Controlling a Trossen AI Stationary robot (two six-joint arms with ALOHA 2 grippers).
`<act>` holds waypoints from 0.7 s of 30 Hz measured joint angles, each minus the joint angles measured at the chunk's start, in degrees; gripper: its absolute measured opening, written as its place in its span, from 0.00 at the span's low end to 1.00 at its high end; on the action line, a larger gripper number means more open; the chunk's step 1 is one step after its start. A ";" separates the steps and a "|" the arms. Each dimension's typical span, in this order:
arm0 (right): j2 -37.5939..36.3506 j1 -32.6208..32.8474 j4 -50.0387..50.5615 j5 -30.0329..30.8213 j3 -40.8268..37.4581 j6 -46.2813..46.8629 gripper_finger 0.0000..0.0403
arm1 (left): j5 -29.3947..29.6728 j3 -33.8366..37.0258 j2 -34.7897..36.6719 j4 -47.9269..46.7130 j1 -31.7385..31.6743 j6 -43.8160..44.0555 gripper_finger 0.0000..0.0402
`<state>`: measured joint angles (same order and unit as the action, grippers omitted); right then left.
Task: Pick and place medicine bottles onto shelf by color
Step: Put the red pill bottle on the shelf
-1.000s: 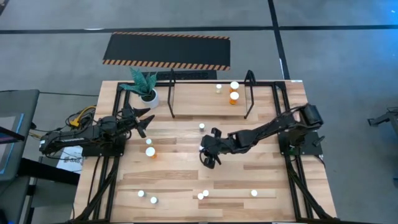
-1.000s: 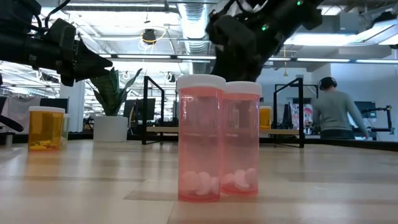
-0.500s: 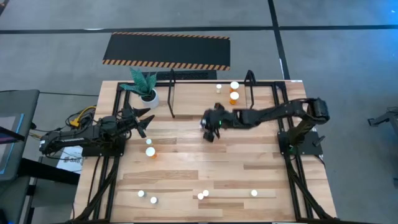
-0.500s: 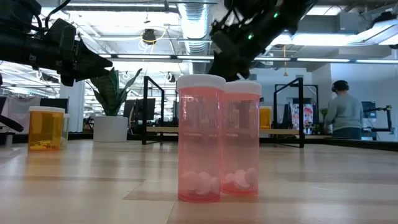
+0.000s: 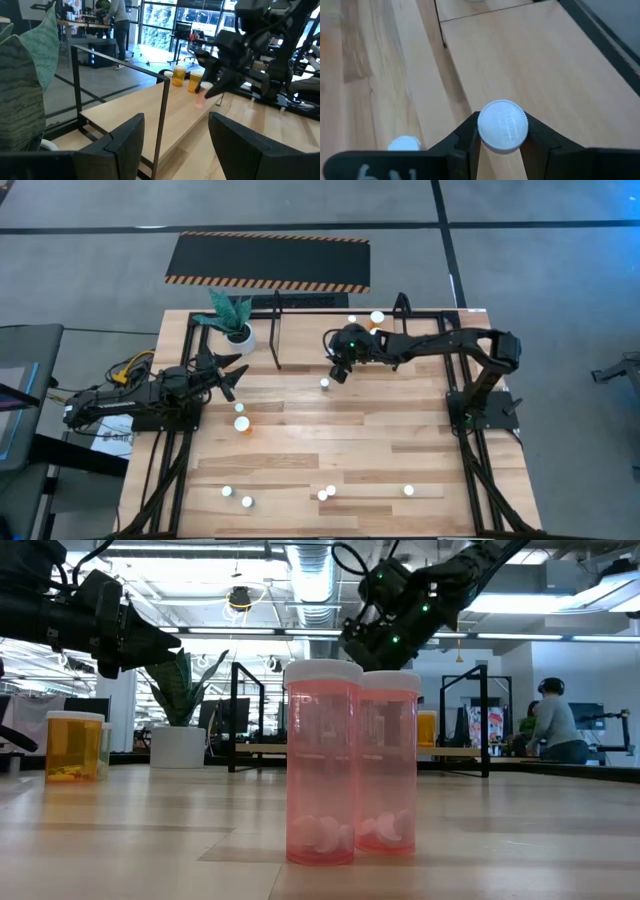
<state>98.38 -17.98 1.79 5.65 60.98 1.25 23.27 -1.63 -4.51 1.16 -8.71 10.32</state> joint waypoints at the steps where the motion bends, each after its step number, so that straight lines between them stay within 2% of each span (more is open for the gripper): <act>1: 0.48 -0.36 -1.25 0.00 0.09 0.06 0.32 | -0.02 0.00 0.00 -0.01 0.00 -0.01 0.52; 12: 4.03 -4.24 -2.85 -2.67 0.12 0.66 0.32 | -0.02 0.00 0.00 0.01 0.01 -0.01 0.52; 21: 4.05 -5.33 -2.24 -3.17 0.14 -0.08 0.32 | -0.02 0.00 0.01 0.00 0.00 -0.02 0.52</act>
<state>102.43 -23.31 -0.45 2.48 61.12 1.17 23.24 -1.63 -4.50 1.16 -8.71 10.31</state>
